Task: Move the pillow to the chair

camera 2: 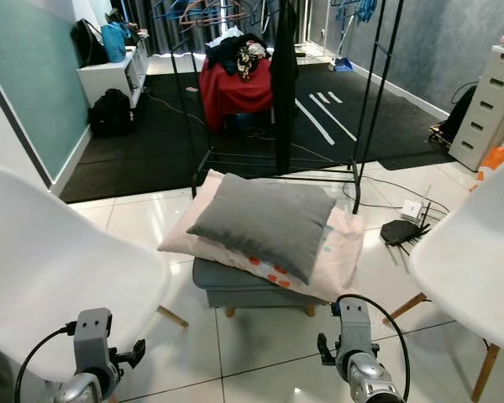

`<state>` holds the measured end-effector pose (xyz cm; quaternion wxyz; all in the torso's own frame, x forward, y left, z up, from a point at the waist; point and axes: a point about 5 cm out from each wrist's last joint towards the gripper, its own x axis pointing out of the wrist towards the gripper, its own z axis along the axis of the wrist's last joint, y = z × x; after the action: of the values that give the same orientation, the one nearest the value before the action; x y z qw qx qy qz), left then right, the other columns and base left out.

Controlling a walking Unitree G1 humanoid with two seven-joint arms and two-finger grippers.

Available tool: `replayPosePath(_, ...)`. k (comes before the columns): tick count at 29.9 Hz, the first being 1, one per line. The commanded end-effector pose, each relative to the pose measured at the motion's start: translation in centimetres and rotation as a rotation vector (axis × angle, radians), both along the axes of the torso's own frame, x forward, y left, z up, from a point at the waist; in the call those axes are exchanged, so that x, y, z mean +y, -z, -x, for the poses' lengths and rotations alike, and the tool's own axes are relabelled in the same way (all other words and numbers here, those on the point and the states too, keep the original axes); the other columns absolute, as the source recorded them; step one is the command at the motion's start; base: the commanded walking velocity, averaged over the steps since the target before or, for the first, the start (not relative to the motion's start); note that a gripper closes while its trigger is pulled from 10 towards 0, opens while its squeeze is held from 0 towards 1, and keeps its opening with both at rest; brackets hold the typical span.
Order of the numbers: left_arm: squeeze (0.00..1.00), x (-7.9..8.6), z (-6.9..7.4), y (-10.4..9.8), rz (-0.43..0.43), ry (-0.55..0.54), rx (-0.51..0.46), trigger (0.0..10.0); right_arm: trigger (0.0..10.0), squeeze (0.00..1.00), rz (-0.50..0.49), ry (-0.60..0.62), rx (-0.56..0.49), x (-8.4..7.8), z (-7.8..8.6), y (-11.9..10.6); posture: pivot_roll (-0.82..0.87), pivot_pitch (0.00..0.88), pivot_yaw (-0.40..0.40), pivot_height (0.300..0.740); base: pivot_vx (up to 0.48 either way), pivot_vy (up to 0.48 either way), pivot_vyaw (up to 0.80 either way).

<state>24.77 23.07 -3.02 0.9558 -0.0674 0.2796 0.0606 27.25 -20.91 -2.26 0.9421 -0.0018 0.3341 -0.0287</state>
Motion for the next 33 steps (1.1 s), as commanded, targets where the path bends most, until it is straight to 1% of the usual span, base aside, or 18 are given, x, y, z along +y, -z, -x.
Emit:
replayPosePath(1,0.00,-0.04,0.07,0.08,0.002,0.017,0.010,10.0,10.0,0.00,-0.008,0.002,0.002,0.17,-0.03,0.02,-0.04,0.033,0.010,0.740,0.000,-0.480,0.00)
replayPosePath(3,0.00,-0.18,0.12,0.18,0.019,0.009,0.013,10.0,10.0,0.00,-0.009,0.002,0.000,0.16,-0.08,-0.02,-0.04,0.032,0.010,0.740,0.000,-0.480,0.00)
replayPosePath(9,0.00,-0.14,0.18,0.23,0.012,-0.010,0.014,10.0,10.0,0.00,-0.007,0.002,0.000,0.12,-0.07,-0.02,-0.04,0.028,0.009,0.740,0.000,0.000,0.00)
replayPosePath(11,0.00,0.10,0.29,0.28,0.013,-0.035,0.019,10.0,10.0,0.00,-0.006,-0.001,0.002,0.12,-0.03,0.01,-0.04,0.024,0.007,0.740,0.000,0.000,0.00)
replayPosePath(14,0.00,0.24,0.38,0.32,0.009,-0.042,0.025,10.0,10.0,0.00,-0.005,-0.003,0.004,0.13,0.02,0.05,-0.04,0.019,0.007,0.740,0.000,0.000,0.00)
replayPosePath(22,0.00,0.27,0.37,0.28,0.006,-0.027,0.022,10.0,10.0,0.00,-0.005,-0.003,0.007,0.14,0.11,0.13,-0.04,0.010,0.009,0.740,0.000,0.000,0.00)
replayPosePath(30,0.00,0.12,0.36,0.30,0.018,-0.017,0.020,10.0,10.0,0.00,-0.004,-0.003,0.011,0.13,0.23,0.23,-0.04,0.011,0.009,0.740,0.000,-0.480,0.00)
replayPosePath(33,0.00,0.23,0.42,0.35,-0.008,-0.018,0.032,10.0,10.0,0.00,-0.005,-0.004,0.011,0.15,0.25,0.24,-0.04,0.011,0.009,0.740,0.000,-0.281,0.00)
